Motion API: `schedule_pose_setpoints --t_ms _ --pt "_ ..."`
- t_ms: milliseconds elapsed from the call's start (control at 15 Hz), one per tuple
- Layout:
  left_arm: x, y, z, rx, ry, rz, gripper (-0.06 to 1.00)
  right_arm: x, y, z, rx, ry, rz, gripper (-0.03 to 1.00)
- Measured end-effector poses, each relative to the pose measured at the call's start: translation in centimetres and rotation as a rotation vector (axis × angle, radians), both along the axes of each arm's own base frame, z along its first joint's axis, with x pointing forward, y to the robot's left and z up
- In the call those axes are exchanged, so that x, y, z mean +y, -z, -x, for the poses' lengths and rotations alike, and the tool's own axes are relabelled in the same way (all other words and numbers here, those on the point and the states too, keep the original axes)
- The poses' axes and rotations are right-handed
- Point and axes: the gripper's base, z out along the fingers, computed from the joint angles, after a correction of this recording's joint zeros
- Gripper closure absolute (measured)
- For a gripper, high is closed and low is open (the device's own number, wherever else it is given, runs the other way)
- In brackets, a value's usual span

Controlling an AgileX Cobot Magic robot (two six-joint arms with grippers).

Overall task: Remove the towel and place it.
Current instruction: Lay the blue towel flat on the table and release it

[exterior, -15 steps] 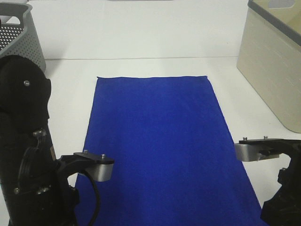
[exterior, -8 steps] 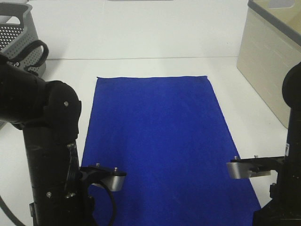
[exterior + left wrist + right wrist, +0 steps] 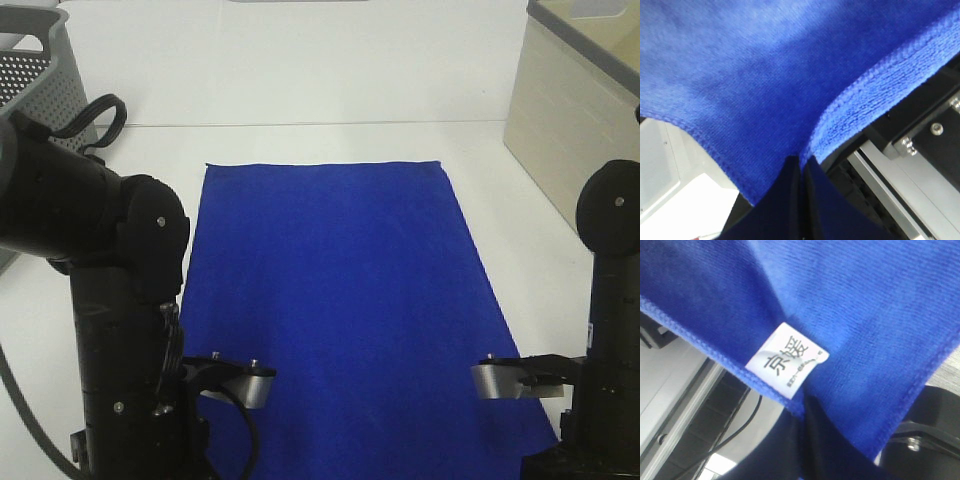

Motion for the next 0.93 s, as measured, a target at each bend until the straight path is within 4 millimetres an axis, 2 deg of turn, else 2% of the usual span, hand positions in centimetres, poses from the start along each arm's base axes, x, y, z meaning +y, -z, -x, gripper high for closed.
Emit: schedule_pose_setpoints --t_ms 467,600,733,933 --pt "-0.5 -0.4 0.3 0.056 -0.05 0.023 0.94 0.2 -0.1 0.0 0.004 0.009 -0.017 0.75" --pt "-0.8 -0.4 0.7 0.059 -0.033 0.024 0.94 0.3 -0.1 0.0 0.008 0.022 -0.024 0.64" --pt "-1.1 -0.3 1.0 0.055 -0.024 0.021 0.82 0.4 -0.1 0.0 0.01 0.034 -0.03 0.5" --pt "-1.1 -0.3 1.1 0.057 -0.043 0.003 0.4 0.5 -0.2 0.0 0.013 0.047 -0.038 0.35"
